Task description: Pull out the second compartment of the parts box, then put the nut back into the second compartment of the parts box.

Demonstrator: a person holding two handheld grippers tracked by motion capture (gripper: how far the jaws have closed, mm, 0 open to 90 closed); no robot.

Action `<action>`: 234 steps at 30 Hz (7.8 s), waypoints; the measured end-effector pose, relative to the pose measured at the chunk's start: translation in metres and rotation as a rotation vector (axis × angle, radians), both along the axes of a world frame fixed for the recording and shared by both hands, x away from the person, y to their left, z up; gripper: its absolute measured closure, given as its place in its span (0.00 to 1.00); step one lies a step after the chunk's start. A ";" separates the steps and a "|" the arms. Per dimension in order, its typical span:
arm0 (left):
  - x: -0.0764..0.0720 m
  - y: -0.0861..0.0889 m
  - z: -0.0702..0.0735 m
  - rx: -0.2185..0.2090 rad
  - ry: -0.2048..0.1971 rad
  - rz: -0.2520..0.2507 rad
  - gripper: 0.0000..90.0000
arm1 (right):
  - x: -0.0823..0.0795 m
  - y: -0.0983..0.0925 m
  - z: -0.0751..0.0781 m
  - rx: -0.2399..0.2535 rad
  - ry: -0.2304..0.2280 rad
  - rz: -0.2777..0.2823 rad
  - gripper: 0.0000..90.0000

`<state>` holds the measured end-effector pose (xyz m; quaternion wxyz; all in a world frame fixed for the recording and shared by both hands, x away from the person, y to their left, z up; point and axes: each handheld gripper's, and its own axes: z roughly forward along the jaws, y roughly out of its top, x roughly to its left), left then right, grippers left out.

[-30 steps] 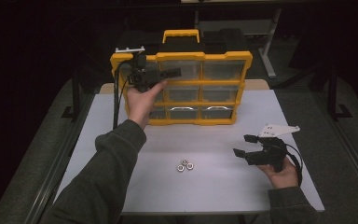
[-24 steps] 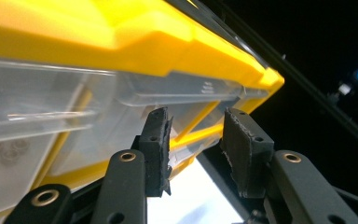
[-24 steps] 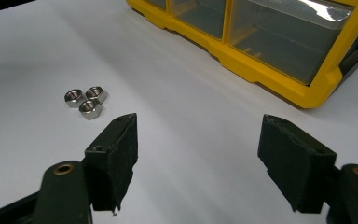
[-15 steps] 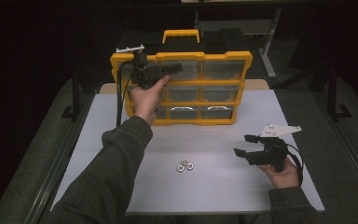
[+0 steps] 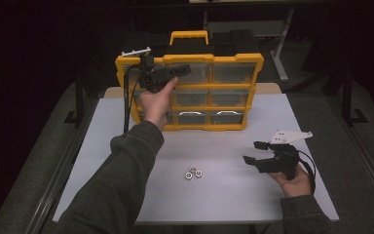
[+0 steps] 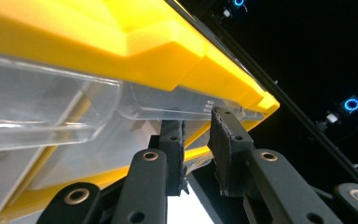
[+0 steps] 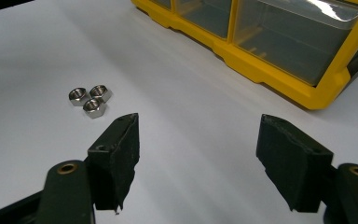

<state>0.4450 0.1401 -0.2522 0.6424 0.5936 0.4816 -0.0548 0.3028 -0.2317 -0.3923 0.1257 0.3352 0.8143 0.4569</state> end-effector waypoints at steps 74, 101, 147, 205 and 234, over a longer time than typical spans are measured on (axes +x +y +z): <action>-0.024 0.002 0.093 0.734 -0.529 -0.443 0.63 | 0.000 -0.007 -0.004 -0.013 0.004 0.006 0.31; -0.004 -0.009 0.063 0.854 -0.491 -0.565 0.71 | -0.001 0.002 -0.008 -0.039 0.005 0.049 0.32; -0.040 0.005 0.069 0.736 -0.534 -0.624 0.62 | -0.001 0.009 -0.010 -0.056 0.012 0.057 0.31; -0.114 0.109 -0.010 0.662 -0.504 -0.379 0.32 | -0.002 0.002 -0.008 -0.030 0.021 0.018 0.31; -0.131 0.122 -0.066 0.683 -0.434 -0.291 0.27 | -0.001 0.003 -0.011 -0.030 0.042 0.028 0.30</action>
